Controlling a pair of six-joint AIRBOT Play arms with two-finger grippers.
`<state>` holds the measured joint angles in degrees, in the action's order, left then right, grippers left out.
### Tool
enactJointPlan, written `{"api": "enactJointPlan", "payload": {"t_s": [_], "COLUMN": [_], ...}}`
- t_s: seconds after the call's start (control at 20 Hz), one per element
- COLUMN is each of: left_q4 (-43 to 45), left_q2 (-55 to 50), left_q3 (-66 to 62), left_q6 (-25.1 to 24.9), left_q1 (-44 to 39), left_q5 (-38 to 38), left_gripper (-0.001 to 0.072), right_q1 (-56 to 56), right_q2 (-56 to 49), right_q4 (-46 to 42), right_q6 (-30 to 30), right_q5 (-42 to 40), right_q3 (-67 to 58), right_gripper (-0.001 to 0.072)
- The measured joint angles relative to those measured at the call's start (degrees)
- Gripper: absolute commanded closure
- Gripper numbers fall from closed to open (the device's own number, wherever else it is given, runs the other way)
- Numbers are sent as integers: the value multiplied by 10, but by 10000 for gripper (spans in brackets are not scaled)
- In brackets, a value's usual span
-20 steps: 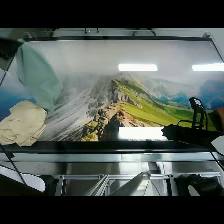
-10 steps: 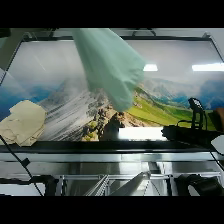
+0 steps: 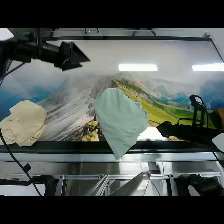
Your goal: Fold the shirts.
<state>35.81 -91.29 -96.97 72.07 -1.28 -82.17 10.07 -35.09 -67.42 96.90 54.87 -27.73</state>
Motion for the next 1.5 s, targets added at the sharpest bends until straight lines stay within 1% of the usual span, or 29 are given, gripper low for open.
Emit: {"api": "enactJointPlan", "payload": {"t_s": [0.15, 0.25, 0.35, 0.5, 0.7, 0.75, 0.8, 0.85, 0.9, 0.95, 1.0, 1.05, 1.1, 1.25, 1.4, 1.45, 1.5], "left_q4": [14, 17, 19, 20, 21, 21, 21, 21, 21, 18, 17, 17, 17, 17, 17, 17, 20], "left_q2": [0, 0, 0, 0, 0, 0, -4, -11, -22, -36, -50, -65, -77, -92, -63, -47, -28], "left_q3": [99, 176, 250, 330, 386, 393, 395, 393, 388, 379, 368, 353, 337, 279, 216, 198, 180], "left_q6": [3, 0, -9, -21, -27, -27, -28, -29, -29, -29, -29, -30, -33, -37, -38, -40, -40], "left_q1": [16, 12, -3, -33, -74, -82, -89, -96, -103, -111, -119, -126, -132, -140, -143, -143, -143], "left_q5": [-39, -51, -38, 9, 80, 99, 115, 126, 136, 141, 141, 139, 130, 96, 65, 59, 56], "left_gripper": [0, 0, 0, 1, 2, 93, 237, 274, 281, 363, 662, 709, 711, 711, 711, 699, 693], "right_q1": [0, 0, 0, 0, 0, 0, 0, 0, 0, 0, 0, 0, 0, 0, 0, 0, -2], "right_q2": [-63, -121, -178, -257, -331, -342, -352, -360, -367, -371, -376, -378, -380, -382, -368, -359, -349], "right_q4": [74, 134, 197, 287, 342, 351, 361, 372, 386, 400, 417, 432, 445, 468, 477, 478, 477], "right_q6": [-68, -123, -180, -263, -321, -331, -341, -353, -365, -377, -391, -403, -417, -446, -459, -460, -460], "right_q5": [-9, -13, -15, -17, -19, -18, -18, -18, -18, -19, -19, -19, -19, -7, 10, 13, 12], "right_q3": [-3, -4, -4, -5, -5, -5, -5, -6, -6, -6, -6, -6, -9, -32, -79, -96, -113], "right_gripper": [143, 335, 338, 337, 337, 337, 338, 339, 347, 352, 491, 647, 697, 698, 697, 690, 518]}}
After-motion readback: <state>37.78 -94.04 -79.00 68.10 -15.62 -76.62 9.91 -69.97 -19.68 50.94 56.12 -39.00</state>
